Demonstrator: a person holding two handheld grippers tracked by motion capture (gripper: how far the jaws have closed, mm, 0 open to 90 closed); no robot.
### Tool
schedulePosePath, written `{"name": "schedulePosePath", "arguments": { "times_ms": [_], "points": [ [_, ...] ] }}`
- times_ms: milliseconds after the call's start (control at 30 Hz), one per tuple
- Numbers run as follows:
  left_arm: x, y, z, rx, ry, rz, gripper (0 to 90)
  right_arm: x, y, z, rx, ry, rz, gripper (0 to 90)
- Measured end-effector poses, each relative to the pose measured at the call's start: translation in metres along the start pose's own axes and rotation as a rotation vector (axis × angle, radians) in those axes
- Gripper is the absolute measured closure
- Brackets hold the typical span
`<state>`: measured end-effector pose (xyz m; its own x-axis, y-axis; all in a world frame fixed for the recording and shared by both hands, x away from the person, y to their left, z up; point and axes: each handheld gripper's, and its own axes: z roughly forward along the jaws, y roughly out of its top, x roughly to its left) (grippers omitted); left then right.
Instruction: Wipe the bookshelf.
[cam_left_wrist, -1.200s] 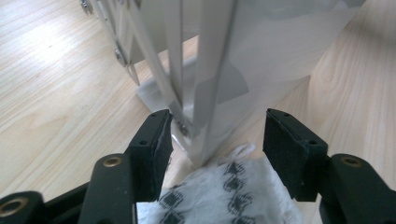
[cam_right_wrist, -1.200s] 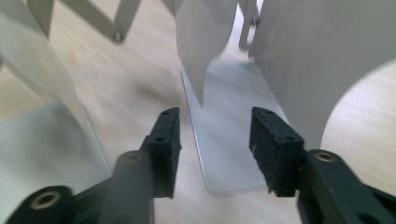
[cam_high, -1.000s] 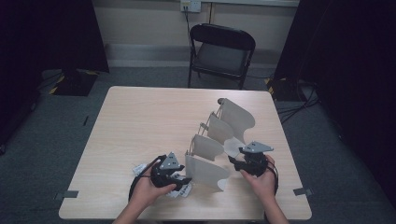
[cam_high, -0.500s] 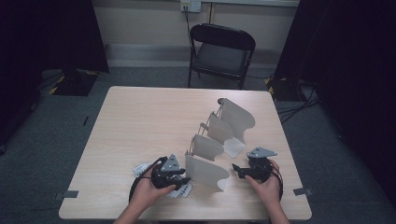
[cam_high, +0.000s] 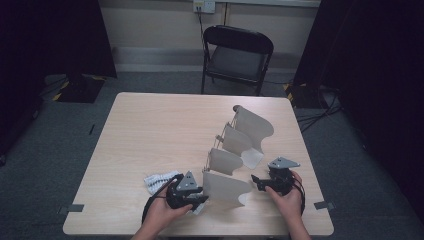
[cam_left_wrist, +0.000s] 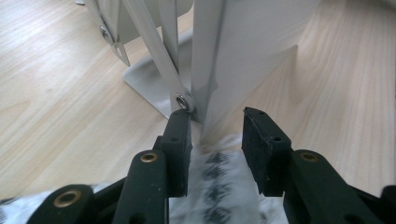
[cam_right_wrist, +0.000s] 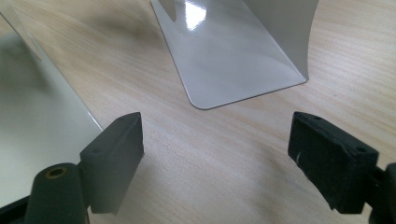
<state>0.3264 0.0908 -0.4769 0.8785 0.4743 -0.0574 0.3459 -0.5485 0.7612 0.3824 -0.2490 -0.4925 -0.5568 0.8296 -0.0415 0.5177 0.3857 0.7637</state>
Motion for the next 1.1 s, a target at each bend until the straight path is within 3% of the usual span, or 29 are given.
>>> {"name": "schedulePosePath", "arguments": {
  "times_ms": [233,367,533,700,833,1100],
  "points": [
    [-0.016,0.006,0.013,-0.011,-0.037,0.013,64.1,-0.002,-0.001,0.000,0.001,-0.001,-0.006,17.5],
    [-0.018,0.009,0.015,-0.006,-0.048,0.015,64.3,-0.004,-0.002,-0.001,0.000,-0.002,0.004,17.3],
    [-0.011,0.006,0.009,0.000,-0.044,0.011,59.2,-0.007,-0.003,-0.001,0.002,-0.003,0.005,16.5],
    [0.002,0.001,-0.004,-0.005,-0.010,-0.024,56.9,-0.007,-0.005,0.001,0.015,0.001,0.001,14.7],
    [0.014,-0.003,-0.013,0.018,0.018,-0.026,56.5,-0.007,-0.006,0.003,0.030,0.010,-0.016,14.1],
    [0.026,-0.010,-0.026,0.042,0.061,-0.039,54.8,-0.009,-0.006,0.004,0.043,0.023,0.009,14.0]
  ]
}}
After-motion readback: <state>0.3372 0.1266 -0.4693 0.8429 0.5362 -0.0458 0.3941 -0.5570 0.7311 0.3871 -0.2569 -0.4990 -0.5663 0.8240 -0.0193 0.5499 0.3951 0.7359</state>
